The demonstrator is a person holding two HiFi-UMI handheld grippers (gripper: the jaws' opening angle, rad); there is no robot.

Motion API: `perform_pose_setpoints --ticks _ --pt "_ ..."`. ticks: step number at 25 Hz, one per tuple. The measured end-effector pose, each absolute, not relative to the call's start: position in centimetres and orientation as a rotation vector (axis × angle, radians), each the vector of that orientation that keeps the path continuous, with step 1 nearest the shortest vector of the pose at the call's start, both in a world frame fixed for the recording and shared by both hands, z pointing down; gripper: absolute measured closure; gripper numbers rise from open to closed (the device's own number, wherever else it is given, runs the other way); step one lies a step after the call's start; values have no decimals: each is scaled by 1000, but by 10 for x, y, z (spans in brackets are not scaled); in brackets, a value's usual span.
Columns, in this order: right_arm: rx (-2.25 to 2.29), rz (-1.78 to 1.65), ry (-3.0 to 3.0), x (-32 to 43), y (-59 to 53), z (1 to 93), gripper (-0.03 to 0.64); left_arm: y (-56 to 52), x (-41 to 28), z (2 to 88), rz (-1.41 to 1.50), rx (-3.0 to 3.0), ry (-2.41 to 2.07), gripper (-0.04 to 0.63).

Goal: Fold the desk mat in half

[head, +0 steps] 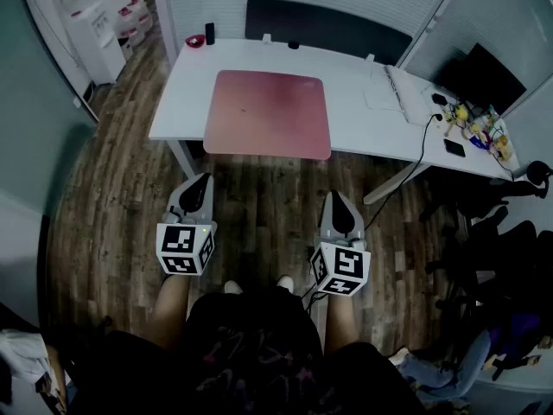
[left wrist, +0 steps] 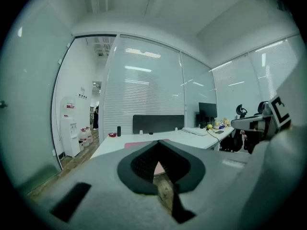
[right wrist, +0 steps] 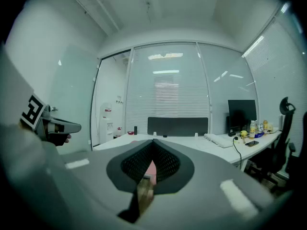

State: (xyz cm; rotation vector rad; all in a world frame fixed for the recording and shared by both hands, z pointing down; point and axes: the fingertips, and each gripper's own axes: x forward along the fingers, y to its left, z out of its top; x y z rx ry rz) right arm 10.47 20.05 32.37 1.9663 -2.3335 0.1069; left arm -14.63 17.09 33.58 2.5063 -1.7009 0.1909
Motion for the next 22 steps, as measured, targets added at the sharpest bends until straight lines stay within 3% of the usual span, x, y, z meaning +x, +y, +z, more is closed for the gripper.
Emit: perform_pose_setpoints --ticks 22 --pt "1964 72 -2301 86 198 329 609 169 -166 354 210 2486 -1676 592"
